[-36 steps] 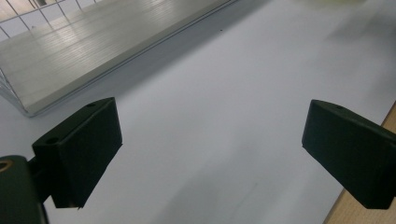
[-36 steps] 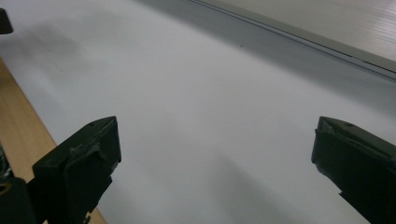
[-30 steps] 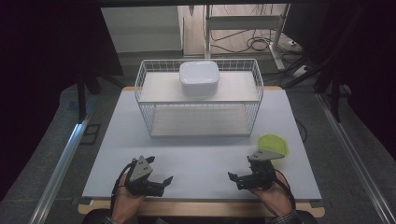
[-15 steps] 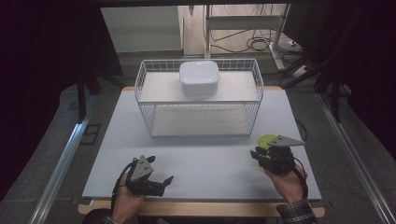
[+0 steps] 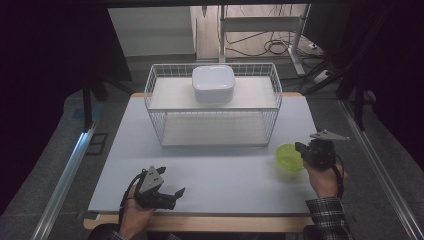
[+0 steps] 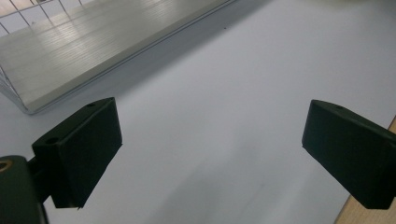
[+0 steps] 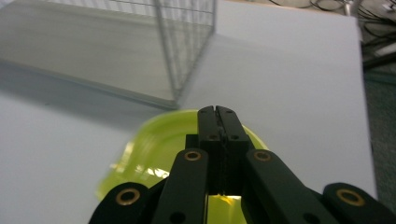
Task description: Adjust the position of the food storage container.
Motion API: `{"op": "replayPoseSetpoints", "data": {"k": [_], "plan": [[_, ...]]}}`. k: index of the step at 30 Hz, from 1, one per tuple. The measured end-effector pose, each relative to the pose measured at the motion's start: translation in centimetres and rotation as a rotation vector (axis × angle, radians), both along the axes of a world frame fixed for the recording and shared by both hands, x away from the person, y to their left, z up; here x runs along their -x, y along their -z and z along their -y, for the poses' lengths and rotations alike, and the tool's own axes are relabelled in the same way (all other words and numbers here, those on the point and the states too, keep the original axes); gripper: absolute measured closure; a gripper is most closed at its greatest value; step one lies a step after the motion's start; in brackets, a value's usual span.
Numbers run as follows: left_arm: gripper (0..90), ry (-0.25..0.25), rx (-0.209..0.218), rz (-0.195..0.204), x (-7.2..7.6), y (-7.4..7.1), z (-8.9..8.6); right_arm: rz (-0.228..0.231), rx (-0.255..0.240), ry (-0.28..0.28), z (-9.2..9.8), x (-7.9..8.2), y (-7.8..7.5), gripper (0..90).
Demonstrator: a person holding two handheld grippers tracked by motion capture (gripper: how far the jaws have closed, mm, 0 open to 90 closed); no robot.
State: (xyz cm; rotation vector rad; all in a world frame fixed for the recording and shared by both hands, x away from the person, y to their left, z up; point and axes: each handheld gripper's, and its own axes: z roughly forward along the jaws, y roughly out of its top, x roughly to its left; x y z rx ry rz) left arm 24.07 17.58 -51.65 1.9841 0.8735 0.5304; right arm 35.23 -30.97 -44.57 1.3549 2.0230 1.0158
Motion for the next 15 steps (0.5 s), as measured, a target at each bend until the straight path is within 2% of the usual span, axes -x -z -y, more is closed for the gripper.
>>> {"op": "replayPoseSetpoints", "data": {"k": [5,7,12,15], "plan": [[4.4,-0.002,-0.012,0.000,0.0,0.1,0.1,0.009,-0.004,0.073,2.4,-0.3,0.5,89.9],[4.5,-0.003,-0.012,-0.001,-0.1,0.1,0.1,0.011,0.016,0.092,3.1,-0.4,0.9,89.9],[4.6,-0.002,-0.017,-0.003,-0.2,0.2,0.1,-0.031,0.018,0.133,4.4,-1.1,2.2,89.9],[4.7,-0.001,-0.018,-0.006,-0.2,0.3,0.2,-0.056,0.011,0.133,4.5,-1.4,2.9,89.9]]}}
